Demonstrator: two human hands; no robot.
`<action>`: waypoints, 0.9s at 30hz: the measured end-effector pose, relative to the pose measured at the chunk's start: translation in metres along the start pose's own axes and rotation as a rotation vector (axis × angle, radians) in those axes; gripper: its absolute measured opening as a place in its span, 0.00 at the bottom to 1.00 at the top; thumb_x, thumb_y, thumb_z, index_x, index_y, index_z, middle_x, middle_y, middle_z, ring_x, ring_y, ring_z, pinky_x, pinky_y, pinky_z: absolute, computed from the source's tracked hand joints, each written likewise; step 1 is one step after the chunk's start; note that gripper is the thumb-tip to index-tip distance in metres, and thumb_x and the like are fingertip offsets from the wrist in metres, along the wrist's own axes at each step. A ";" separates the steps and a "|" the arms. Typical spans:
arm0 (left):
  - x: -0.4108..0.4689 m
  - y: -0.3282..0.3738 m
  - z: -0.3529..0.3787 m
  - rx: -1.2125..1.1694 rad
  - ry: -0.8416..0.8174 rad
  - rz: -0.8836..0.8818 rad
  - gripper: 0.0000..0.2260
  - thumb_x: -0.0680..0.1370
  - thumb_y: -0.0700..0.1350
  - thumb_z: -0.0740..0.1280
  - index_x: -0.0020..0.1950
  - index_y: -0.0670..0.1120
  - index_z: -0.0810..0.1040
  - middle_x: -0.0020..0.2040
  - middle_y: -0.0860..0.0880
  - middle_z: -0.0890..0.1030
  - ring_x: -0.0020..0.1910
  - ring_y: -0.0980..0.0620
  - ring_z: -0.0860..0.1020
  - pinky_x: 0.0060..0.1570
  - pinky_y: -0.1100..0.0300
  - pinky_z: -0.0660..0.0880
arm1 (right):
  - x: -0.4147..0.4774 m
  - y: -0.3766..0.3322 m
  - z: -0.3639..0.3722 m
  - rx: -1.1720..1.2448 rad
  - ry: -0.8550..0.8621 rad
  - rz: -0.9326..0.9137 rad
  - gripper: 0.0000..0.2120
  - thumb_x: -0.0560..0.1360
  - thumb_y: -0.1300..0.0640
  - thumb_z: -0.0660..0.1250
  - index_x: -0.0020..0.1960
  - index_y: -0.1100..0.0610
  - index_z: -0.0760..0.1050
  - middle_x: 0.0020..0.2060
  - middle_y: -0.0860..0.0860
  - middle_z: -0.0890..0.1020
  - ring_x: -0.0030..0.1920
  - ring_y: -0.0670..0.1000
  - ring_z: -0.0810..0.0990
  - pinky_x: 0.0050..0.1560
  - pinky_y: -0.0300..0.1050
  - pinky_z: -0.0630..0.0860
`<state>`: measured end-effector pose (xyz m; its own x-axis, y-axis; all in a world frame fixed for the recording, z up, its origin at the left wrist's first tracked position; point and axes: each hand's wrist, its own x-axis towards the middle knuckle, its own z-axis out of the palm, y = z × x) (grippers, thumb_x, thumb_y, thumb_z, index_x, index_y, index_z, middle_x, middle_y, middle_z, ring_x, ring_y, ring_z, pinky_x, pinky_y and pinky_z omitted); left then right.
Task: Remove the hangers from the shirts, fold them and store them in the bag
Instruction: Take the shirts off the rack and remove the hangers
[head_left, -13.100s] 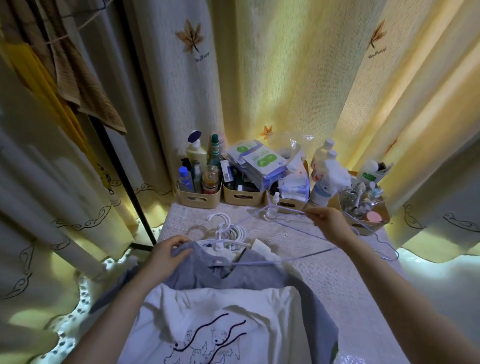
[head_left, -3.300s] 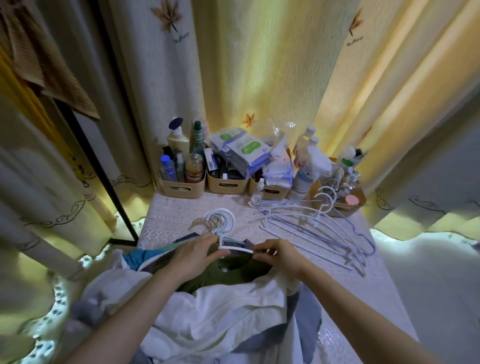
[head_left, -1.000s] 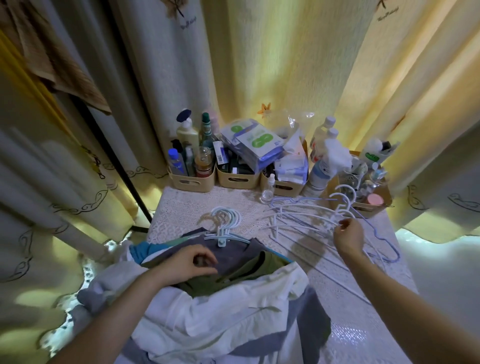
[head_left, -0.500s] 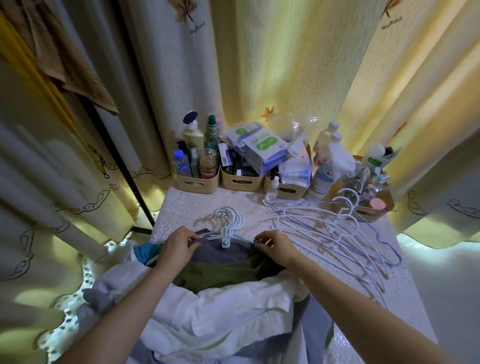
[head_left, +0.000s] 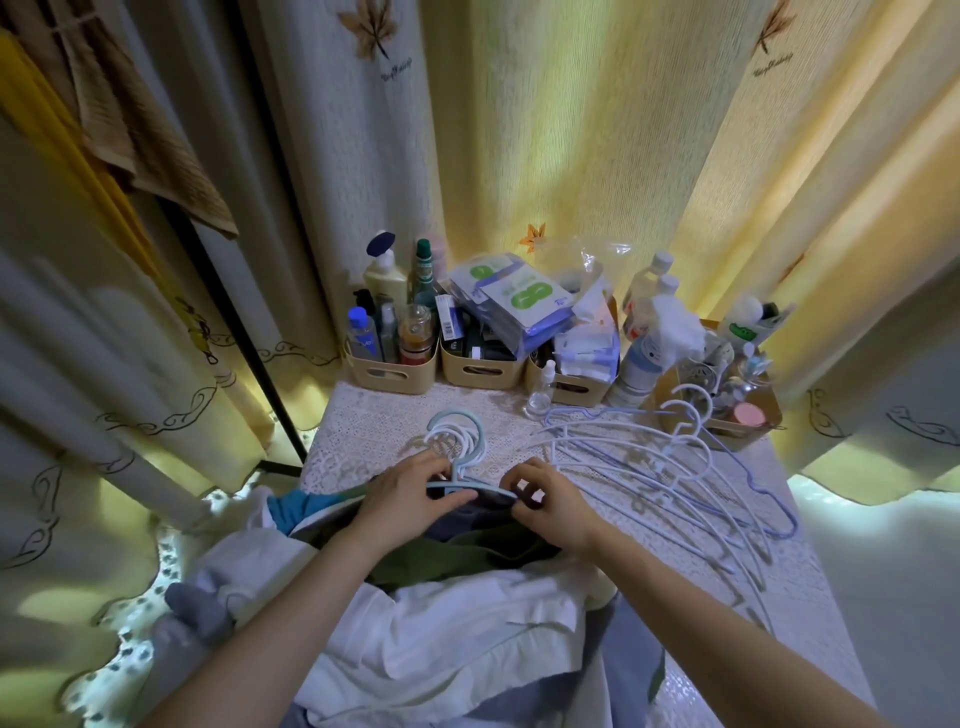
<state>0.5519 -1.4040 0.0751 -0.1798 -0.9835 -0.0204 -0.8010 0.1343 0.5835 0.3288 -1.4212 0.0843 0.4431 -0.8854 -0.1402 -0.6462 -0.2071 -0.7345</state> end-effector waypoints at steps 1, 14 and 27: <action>0.002 0.005 0.002 0.044 0.046 0.005 0.16 0.73 0.62 0.66 0.38 0.50 0.74 0.41 0.54 0.75 0.42 0.54 0.75 0.40 0.55 0.72 | -0.001 0.000 0.001 0.000 -0.007 0.015 0.06 0.72 0.64 0.66 0.48 0.58 0.77 0.47 0.52 0.74 0.41 0.47 0.74 0.41 0.26 0.67; -0.004 -0.006 -0.026 0.143 0.131 -0.162 0.11 0.78 0.59 0.60 0.37 0.59 0.70 0.37 0.56 0.72 0.37 0.54 0.74 0.31 0.60 0.62 | -0.009 0.009 -0.002 0.154 0.107 0.545 0.14 0.77 0.56 0.61 0.33 0.57 0.71 0.31 0.54 0.73 0.37 0.52 0.72 0.38 0.44 0.64; -0.010 -0.010 -0.026 0.140 0.216 -0.217 0.10 0.79 0.57 0.60 0.40 0.55 0.72 0.41 0.57 0.72 0.43 0.52 0.76 0.36 0.58 0.67 | -0.029 0.034 -0.027 0.321 -0.017 0.877 0.15 0.74 0.66 0.64 0.31 0.59 0.63 0.27 0.54 0.64 0.27 0.51 0.62 0.29 0.44 0.62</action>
<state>0.5760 -1.3984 0.0903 0.1168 -0.9919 0.0495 -0.8807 -0.0805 0.4668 0.2773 -1.4138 0.0819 -0.1110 -0.6644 -0.7391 -0.5523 0.6595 -0.5099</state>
